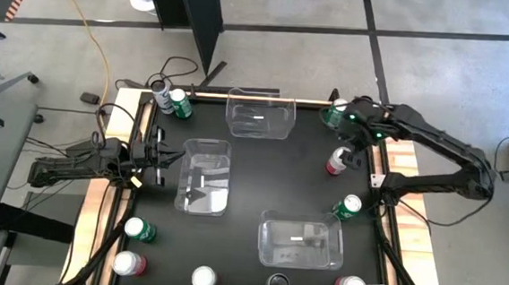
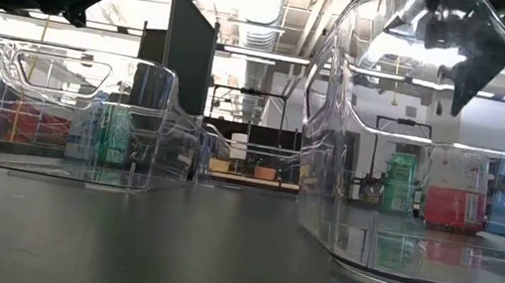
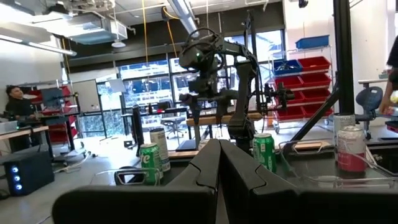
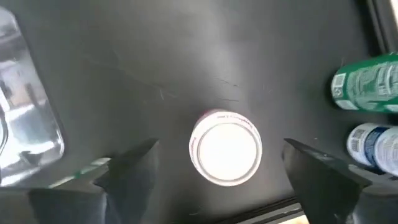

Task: Sort soda cans
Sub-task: Put the pink soda can into the middle transparent bin

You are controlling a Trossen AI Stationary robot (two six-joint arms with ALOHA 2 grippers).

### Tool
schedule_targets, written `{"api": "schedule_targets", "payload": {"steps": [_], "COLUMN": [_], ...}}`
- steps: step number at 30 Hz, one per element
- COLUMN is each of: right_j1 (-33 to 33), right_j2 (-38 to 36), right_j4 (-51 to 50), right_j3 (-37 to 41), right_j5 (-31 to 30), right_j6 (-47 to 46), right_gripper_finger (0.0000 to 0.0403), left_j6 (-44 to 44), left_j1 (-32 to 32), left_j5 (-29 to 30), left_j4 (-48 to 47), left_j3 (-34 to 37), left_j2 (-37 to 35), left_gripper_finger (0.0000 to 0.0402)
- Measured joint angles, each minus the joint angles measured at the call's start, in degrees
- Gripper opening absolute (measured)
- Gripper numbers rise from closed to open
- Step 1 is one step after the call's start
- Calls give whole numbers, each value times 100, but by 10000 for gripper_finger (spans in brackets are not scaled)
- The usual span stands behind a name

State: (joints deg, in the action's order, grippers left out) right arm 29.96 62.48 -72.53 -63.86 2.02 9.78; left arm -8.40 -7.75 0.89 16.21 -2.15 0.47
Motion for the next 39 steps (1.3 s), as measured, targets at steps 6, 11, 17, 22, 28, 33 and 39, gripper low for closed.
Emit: {"api": "schedule_targets", "payload": {"steps": [6,11,17,22,28,33,39], "right_j1": [63,61,68,68,146,287,276], "right_j2": [397,481,289,230,243,279,282], "right_j4": [-165,-94,237,554,1163,1240,1638], "right_j3": [7,256,767,1131,1526,1786,2117], "right_j5": [-9,-29,-92,-133,-205,-210,-203], "right_j6": [-241,-546,-792,-874,-844,-823,-799], "right_gripper_finger": [397,397,399,400,400,400,393], "left_j6": [69,100,94,93,92,92,87], "left_j1": [-2,-1,0,0,0,0,0], "left_j5": [-2,-2,-4,-7,-7,-7,-9], "left_j4": [-38,-142,-219,-220,-221,-220,-219], "left_j3": [0,-2,-2,-4,-4,-4,-4], "left_j2": [0,0,0,0,0,0,0], "left_gripper_finger": [7,7,7,7,7,7,7]}}
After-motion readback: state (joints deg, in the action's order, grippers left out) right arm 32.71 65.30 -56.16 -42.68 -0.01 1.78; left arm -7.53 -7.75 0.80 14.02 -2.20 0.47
